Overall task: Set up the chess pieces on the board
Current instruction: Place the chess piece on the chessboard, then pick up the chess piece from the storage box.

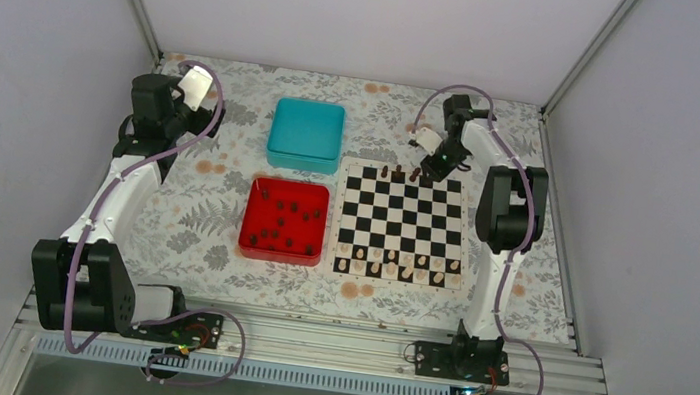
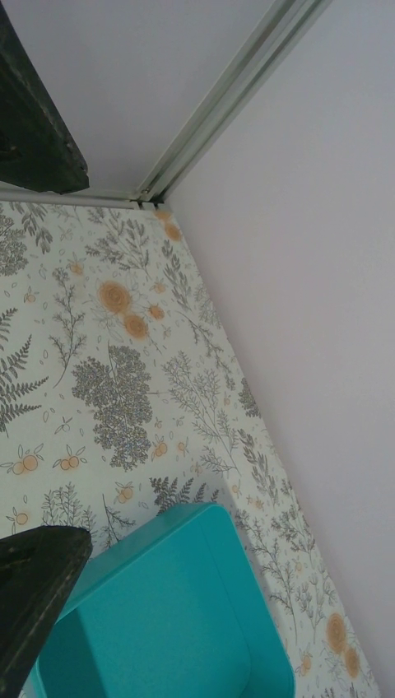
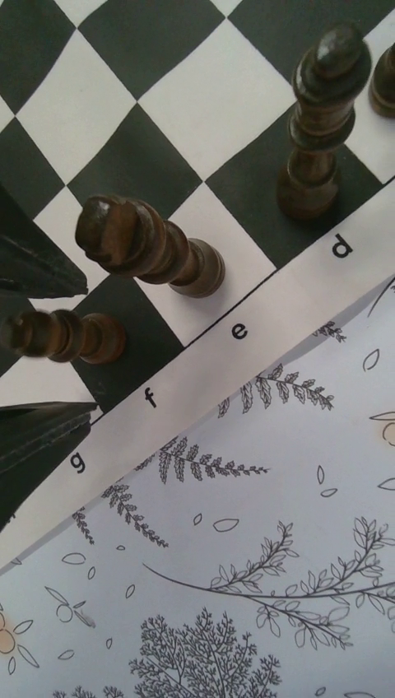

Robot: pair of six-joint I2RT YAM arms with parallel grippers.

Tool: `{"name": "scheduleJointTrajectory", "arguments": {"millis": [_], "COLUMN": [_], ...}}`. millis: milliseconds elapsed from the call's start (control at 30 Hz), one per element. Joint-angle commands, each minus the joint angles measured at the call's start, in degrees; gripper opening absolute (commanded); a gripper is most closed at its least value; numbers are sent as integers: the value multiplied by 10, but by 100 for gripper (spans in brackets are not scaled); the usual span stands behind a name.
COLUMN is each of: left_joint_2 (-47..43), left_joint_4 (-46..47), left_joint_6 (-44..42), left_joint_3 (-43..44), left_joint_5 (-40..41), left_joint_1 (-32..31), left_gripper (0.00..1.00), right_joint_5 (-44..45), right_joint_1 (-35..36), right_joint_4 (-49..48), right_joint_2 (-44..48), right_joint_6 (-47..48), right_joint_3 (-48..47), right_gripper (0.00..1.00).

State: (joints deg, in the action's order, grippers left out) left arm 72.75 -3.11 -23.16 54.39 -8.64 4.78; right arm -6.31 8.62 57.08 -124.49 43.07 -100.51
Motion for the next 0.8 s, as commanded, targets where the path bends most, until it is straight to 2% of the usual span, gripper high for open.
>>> {"name": "scheduleJointTrajectory", "arguments": {"millis": [0,167,300,400,500,633,767], "left_joint_2": [-9,-11,-11,-9,-13,-10,-10], "left_joint_4": [4,3,2,-2,-1,-3,-3], "left_joint_6": [0,0,1,2,1,0,0], "left_joint_3": [-3,-3,-3,3,-1,3,5], "left_joint_5": [-9,-10,-15,-16,-16,-16,-11], "left_joint_1": [4,4,4,4,5,5,5], "left_gripper": [100,100,100,100,100,100,100], "right_joint_5": [-5,5,20,42,39,8,11], "right_joint_1": [5,4,34,101,200,310,389], "right_joint_4": [-5,21,54,77,66,4,-52], "right_joint_2": [25,61,82,80,74,61,19], "right_joint_6": [-2,-4,-14,-21,-34,-57,-93], "right_joint_3": [-16,-46,-119,-194,-242,-247,-249], "right_gripper": [37,40,40,41,42,42,38]}}
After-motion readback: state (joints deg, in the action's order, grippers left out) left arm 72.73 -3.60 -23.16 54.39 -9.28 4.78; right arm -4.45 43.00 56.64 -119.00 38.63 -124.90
